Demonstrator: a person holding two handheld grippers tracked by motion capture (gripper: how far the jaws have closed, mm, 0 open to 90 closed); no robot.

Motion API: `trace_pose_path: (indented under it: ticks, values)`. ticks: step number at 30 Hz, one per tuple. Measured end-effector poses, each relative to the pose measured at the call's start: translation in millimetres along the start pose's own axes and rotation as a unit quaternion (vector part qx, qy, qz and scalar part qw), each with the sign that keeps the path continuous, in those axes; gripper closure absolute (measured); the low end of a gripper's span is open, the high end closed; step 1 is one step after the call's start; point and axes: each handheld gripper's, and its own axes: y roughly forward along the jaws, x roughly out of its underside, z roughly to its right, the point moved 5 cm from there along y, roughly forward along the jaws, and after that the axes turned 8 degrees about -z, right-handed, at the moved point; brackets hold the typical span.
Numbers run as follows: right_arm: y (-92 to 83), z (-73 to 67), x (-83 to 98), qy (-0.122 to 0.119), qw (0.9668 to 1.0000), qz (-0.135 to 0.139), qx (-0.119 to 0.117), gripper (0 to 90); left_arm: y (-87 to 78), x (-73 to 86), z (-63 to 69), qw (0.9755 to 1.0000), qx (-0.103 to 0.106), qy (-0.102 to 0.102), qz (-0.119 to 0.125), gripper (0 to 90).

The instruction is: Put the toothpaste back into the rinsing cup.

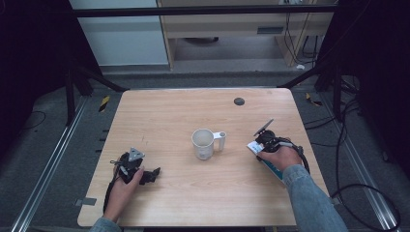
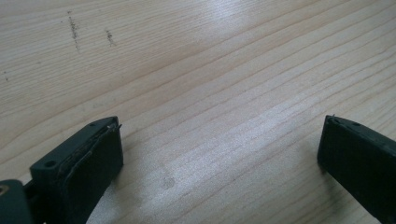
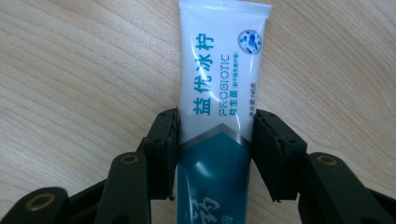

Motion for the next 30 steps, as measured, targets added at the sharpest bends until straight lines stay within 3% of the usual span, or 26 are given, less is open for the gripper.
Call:
trace_pose_path:
  ticks: [6,30]
  values:
    - [-0.3,-0.4,-0.1,0.007,1.0000,-0.003,-0.006,52.8,0.0,0.0,0.2,1.0000,0.001,0.002,0.000,0.0]
    - [-0.4,-2.2,-1.0,0.000,0.9999,-0.010,-0.008,58.5,0.0,0.0,0.2,1.0000,0.001,0.002,0.000,0.0]
